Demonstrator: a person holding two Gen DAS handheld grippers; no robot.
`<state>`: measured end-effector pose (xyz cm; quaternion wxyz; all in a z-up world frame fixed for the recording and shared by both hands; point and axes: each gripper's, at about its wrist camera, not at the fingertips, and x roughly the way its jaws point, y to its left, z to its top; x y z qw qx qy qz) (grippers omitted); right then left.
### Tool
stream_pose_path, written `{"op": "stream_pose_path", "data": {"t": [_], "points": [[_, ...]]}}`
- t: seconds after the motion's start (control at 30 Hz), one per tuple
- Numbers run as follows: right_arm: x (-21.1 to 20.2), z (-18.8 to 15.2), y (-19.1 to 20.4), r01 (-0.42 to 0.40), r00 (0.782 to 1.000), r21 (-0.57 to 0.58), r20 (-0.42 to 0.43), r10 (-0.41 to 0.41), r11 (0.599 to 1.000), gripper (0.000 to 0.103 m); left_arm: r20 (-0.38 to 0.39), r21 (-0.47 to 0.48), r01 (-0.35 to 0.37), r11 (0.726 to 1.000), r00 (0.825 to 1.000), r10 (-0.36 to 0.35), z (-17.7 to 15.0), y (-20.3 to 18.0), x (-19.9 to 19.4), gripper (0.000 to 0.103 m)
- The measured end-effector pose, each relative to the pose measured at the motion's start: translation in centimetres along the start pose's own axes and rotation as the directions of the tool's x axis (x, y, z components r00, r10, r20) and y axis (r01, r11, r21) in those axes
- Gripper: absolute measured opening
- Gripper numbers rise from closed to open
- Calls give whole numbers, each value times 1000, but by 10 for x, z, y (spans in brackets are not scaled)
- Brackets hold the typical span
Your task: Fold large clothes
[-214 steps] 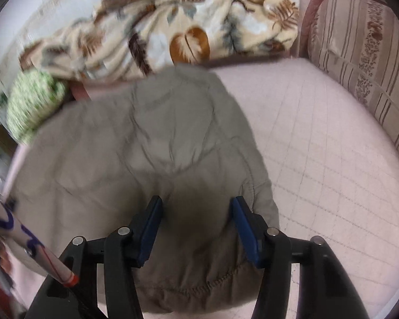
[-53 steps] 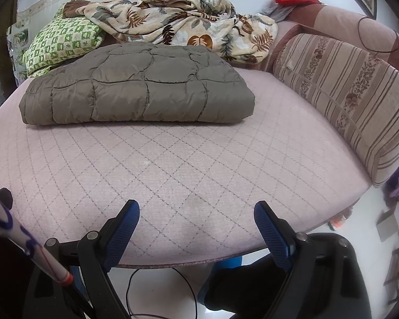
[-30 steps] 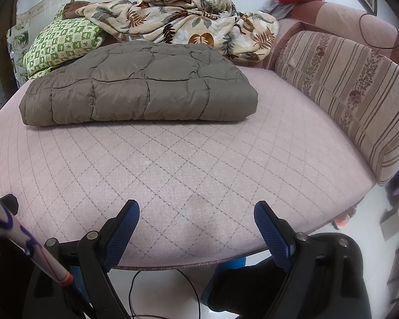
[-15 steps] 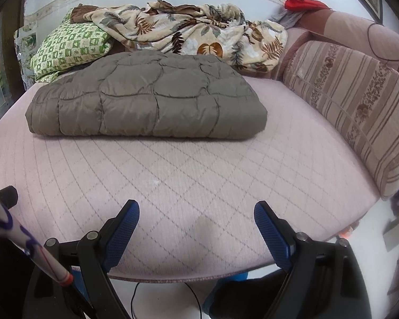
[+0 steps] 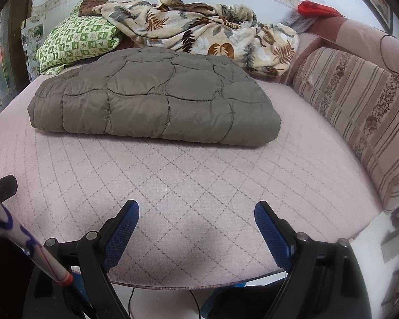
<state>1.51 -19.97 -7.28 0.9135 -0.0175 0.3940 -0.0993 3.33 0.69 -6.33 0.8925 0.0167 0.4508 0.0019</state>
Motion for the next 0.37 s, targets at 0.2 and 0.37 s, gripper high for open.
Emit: {"op": "stream_pose_path", "data": {"t": [0.2,0.37], "points": [[3,2,-1,-3,1000,7,-6,3,1000,91,-3,6,2,1000,1000,-2,2,-1,5,99],[6,4,0,-8,1000,10,-12,8,1000,91,4,17,7,1000,1000,-7,3,-2,5,99]]}}
